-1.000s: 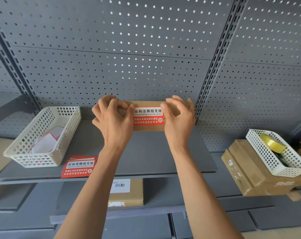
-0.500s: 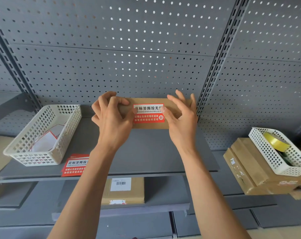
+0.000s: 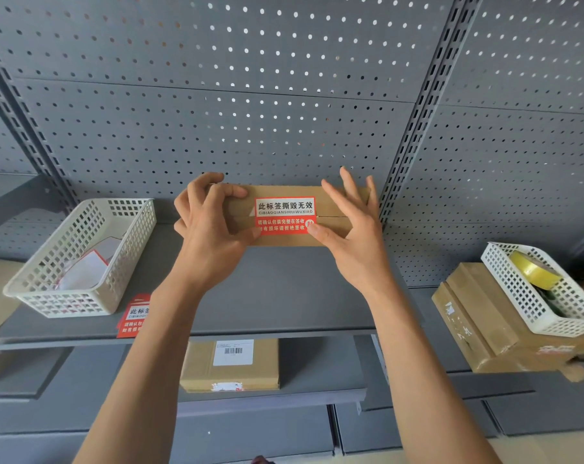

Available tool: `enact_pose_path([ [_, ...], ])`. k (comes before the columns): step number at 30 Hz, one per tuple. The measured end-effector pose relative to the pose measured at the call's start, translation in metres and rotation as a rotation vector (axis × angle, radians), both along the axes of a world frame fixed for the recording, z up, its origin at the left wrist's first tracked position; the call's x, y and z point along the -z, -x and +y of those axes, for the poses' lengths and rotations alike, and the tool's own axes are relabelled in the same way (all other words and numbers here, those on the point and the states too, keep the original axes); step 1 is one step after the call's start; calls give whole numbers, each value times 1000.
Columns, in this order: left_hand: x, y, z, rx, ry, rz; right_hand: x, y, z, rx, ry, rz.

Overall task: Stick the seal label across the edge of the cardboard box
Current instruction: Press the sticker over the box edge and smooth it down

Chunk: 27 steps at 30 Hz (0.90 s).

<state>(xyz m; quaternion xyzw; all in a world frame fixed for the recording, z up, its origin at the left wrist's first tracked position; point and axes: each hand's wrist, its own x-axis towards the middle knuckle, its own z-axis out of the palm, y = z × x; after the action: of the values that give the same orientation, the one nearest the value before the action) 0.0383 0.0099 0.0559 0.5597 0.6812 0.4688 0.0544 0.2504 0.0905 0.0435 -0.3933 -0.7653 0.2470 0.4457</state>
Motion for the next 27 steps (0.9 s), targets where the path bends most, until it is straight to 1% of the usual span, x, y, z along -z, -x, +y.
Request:
enact_pose_path([
  [6,0,2,0,23,12,22,-3,-5,-1,-43,3,-59],
  [10,2,5,-2,51,5,27,-7,-11,-1,-80,59,-110],
  [12,1,2,-1,41,-10,-6,-8,-8,-3,-34,48,-149],
  [14,1,-7,2,-22,-19,-20,-7,2,-7,75,9,-180],
  [16,2,-17,5,-92,-32,6,-6,14,-9,178,-31,-207],
  [18,4,-21,8,-136,-43,36,-3,20,-9,234,-74,-251],
  [21,7,-21,12,-161,-48,66,-1,21,-7,244,-96,-286],
  [27,7,-20,12,-157,-46,67,-1,18,-6,180,-52,-226],
])
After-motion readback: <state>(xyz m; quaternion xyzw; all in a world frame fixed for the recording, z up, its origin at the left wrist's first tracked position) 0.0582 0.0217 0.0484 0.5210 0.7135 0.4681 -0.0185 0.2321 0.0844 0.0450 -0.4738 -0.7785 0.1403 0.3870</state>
